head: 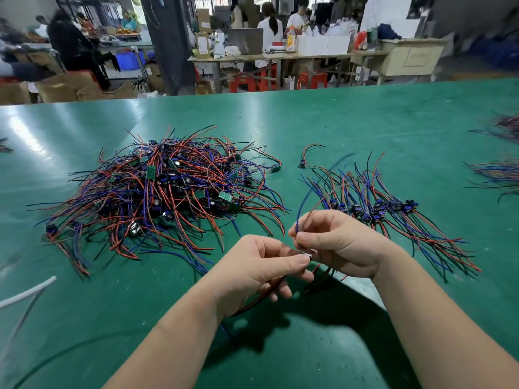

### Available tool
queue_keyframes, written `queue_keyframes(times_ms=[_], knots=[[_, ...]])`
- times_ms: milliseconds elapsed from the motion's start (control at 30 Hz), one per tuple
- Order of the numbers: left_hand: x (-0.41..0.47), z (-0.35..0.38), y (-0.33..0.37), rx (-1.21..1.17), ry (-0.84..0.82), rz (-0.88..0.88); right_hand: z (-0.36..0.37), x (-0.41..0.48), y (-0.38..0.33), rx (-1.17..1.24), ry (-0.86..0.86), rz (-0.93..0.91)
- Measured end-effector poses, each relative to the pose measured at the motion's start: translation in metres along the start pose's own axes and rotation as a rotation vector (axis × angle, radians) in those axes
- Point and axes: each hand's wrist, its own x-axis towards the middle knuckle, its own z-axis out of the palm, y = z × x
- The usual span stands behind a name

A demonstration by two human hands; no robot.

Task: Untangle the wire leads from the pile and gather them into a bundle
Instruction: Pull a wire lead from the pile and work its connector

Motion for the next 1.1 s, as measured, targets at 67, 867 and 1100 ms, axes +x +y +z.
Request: queue_keyframes(times_ms=[67, 867, 1100], knots=[[0.000, 0.000, -0.001, 0.008, -0.018, -0.004, -0.003, -0.001, -0.001, -0.041, -0.071, 0.018], [0.007, -0.010, -0.006, -0.005, 0.068, -0.101, -0.027, 0.008, -0.012, 0.038, 0.609, -0.021], [0.009, -0.004, -0.011, 0.179, 0.081, -0.113, -0.036, 0.005, -0.015, 0.102, 0.746, -0.169]])
